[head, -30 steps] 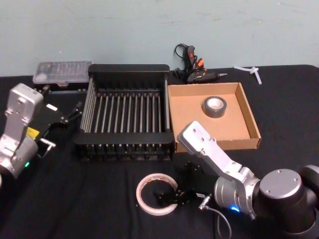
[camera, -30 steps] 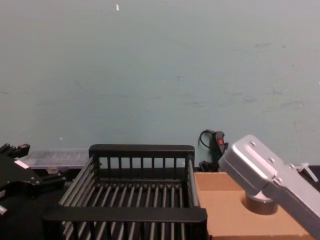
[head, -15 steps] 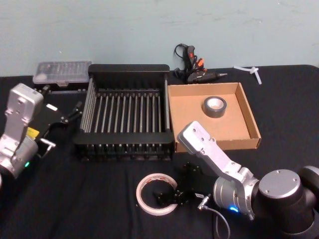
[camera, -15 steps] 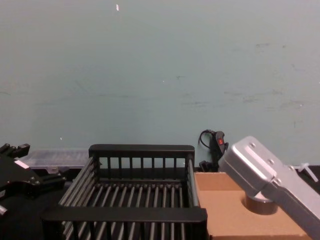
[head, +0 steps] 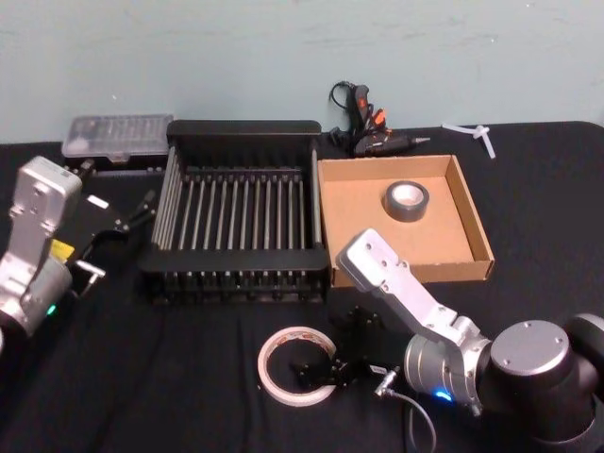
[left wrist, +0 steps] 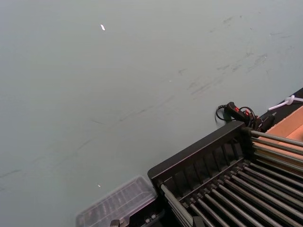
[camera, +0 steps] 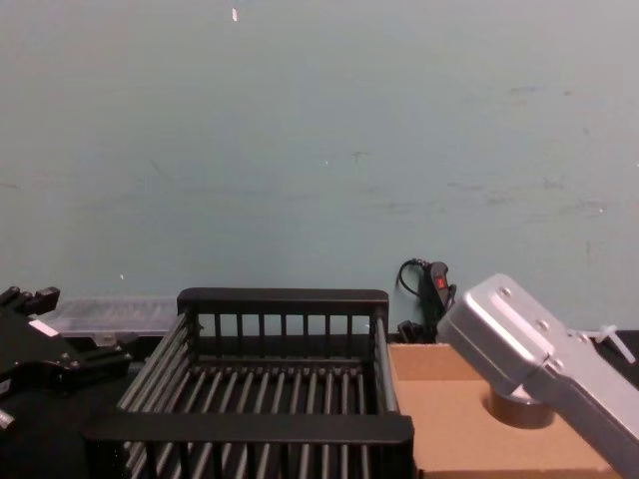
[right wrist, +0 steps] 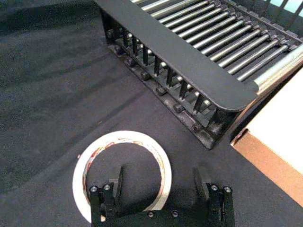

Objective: Pick up the white tape and place it into the black box , Pick up the silver tape and place it into the brown box.

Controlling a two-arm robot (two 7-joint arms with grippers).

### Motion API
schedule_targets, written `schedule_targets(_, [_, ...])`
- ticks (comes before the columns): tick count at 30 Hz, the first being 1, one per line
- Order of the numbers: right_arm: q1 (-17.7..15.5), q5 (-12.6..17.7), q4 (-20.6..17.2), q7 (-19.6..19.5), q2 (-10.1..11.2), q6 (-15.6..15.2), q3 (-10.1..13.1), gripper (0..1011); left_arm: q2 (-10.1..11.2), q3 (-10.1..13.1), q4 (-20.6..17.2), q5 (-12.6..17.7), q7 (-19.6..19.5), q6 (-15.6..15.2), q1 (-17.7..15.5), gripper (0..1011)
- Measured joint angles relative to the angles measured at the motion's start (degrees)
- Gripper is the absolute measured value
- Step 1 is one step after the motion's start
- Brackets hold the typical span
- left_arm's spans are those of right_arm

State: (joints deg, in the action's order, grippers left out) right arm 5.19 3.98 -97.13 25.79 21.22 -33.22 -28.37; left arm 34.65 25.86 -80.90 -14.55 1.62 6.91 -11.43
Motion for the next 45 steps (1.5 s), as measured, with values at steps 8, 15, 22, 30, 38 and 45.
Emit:
schedule_targets(8, [0.0, -0.1, 0.0, -0.2, 0.1, 0.1, -0.1, 1002, 0.0, 0.0, 0.0, 0.0, 0.0, 0.0, 0.0, 1001])
schedule_targets(15, [0.0, -0.1, 0.0, -0.2, 0.1, 0.1, -0.1, 971, 0.0, 0.0, 0.0, 0.0, 0.0, 0.0, 0.0, 1001])
schedule_targets(22, [0.0, -0.1, -0.1, -0.2, 0.1, 0.1, -0.1, 810, 0.0, 0.0, 0.0, 0.0, 0.0, 0.0, 0.0, 1001])
schedule_targets(30, [0.0, -0.1, -0.1, -0.2, 0.1, 0.1, -0.1, 575, 0.0, 0.0, 0.0, 0.0, 0.0, 0.0, 0.0, 1001])
schedule_targets(38, [0.0, -0.1, -0.1, -0.1, 0.1, 0.1, -0.1, 308, 0.0, 0.0, 0.0, 0.0, 0.0, 0.0, 0.0, 1001])
schedule_targets(45, [0.0, -0.1, -0.1, -0.1, 0.0, 0.1, -0.1, 105, 0.0, 0.0, 0.0, 0.0, 0.0, 0.0, 0.0, 1001])
